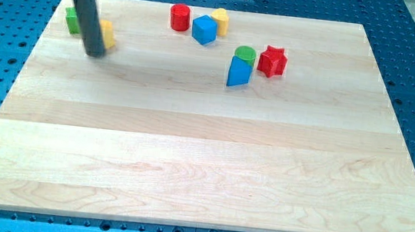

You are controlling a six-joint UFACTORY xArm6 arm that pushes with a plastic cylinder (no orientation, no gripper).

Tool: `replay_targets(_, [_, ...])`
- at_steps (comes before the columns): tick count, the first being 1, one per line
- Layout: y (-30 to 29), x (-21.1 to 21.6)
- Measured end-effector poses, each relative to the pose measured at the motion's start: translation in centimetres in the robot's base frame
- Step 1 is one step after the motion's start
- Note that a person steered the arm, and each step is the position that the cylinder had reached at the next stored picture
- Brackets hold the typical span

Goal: Move the yellow hexagon to the right of the green star

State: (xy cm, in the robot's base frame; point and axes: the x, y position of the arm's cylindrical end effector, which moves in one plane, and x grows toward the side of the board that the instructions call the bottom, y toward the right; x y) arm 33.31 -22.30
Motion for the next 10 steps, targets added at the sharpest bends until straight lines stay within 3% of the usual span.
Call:
replay_targets(1, [-1.4,1.0])
replay_targets(2, [3.3,4.1])
replay_targets(3, [6.3,2.8])
replay_targets(5, [2.6,-0.4])
replay_targets(6, [1.7,-0.8])
replay_targets(7, [5.1,1.8])
replay_targets(8, [3.6,-2.6])
replay_targets(9, [0.3,-3.3])
replay_targets(10, [5.9,-4.9])
